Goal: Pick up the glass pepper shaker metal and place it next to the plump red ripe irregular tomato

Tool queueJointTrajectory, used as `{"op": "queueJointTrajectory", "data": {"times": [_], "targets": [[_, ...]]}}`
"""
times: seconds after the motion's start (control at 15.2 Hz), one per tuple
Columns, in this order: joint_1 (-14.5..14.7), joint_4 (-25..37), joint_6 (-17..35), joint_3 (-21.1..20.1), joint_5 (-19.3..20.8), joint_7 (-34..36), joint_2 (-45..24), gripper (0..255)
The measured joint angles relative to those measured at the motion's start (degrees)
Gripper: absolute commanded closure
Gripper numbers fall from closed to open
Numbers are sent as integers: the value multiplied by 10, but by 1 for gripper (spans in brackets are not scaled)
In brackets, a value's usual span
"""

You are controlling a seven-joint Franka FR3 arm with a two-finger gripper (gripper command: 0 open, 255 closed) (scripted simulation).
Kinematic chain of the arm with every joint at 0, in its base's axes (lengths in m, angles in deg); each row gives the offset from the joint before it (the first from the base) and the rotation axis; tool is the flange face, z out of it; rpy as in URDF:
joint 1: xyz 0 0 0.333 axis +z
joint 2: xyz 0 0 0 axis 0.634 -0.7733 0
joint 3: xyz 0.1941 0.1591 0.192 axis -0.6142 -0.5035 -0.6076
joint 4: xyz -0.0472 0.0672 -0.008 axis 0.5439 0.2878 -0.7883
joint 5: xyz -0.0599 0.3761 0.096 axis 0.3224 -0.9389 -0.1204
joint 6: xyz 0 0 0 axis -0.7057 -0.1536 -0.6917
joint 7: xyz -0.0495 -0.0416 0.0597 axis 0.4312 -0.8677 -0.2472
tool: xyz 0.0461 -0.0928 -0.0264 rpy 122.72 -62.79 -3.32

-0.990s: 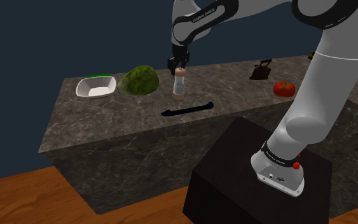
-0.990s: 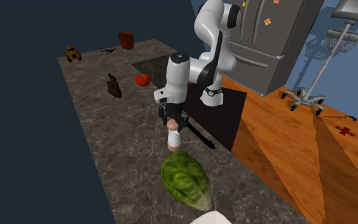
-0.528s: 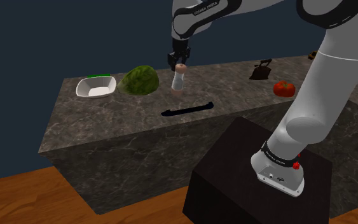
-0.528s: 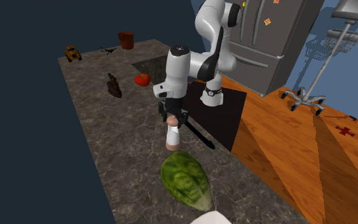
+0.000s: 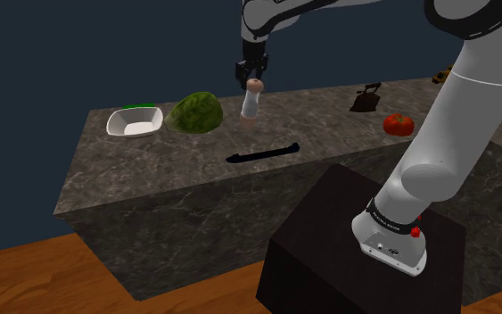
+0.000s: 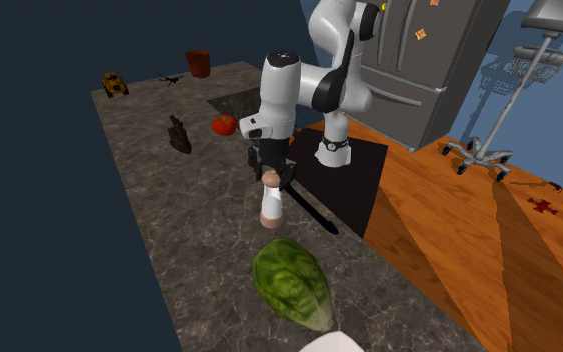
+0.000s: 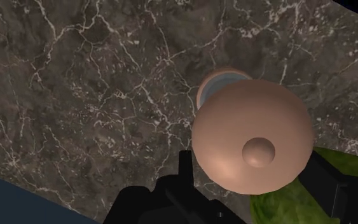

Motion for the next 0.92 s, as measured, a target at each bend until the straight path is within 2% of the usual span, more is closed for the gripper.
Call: {"op": "queueJointTrajectory", "data": {"times": [0.92], "targets": [[1,96,-105,-1,-3,-8,10,255]]}}
